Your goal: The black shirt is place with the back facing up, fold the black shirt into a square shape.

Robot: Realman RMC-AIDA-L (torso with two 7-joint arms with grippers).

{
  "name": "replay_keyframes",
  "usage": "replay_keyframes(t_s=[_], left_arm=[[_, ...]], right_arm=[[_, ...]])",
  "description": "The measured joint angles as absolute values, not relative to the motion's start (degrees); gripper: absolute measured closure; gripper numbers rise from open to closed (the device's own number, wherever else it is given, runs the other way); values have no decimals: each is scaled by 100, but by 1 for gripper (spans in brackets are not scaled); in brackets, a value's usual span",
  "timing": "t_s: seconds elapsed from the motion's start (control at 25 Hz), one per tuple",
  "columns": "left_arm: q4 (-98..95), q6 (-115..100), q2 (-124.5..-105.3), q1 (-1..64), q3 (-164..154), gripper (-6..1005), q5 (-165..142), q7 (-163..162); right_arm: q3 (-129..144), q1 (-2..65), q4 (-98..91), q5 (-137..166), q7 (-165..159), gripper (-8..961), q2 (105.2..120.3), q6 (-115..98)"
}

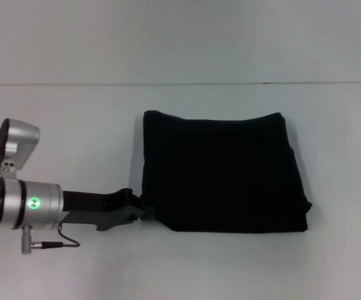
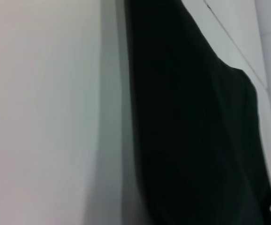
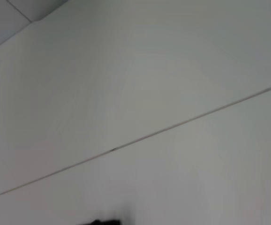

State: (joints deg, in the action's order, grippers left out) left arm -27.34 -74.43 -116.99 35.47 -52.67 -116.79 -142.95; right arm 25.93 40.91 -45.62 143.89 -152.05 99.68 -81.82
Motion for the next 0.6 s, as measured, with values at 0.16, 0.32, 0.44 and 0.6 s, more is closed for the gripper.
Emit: replay_keyframes(t_s=[0.16, 0.32, 0.44, 0.6], left_arm=[[-2675, -7754, -11625, 3522, -5082, 987, -11679, -14330], [-2687, -8132, -11483, 3594, -5048, 988, -11764, -14356], [-2907, -8463, -11300, 3538, -4910, 930, -11878, -14318], [-3280, -8759, -11100, 3362, -4179, 820, -11976, -13630]], right_arm=[[2600, 4130, -4549, 14388, -15202, 270, 9984, -8131], [2605, 4152, -4549, 14345, -15138, 269, 9994, -8110], [2573, 4113, -4562, 14030, -14804, 269, 9995, -8092], [2318, 3857, -4550, 12915, -13593, 263, 10103, -8231]])
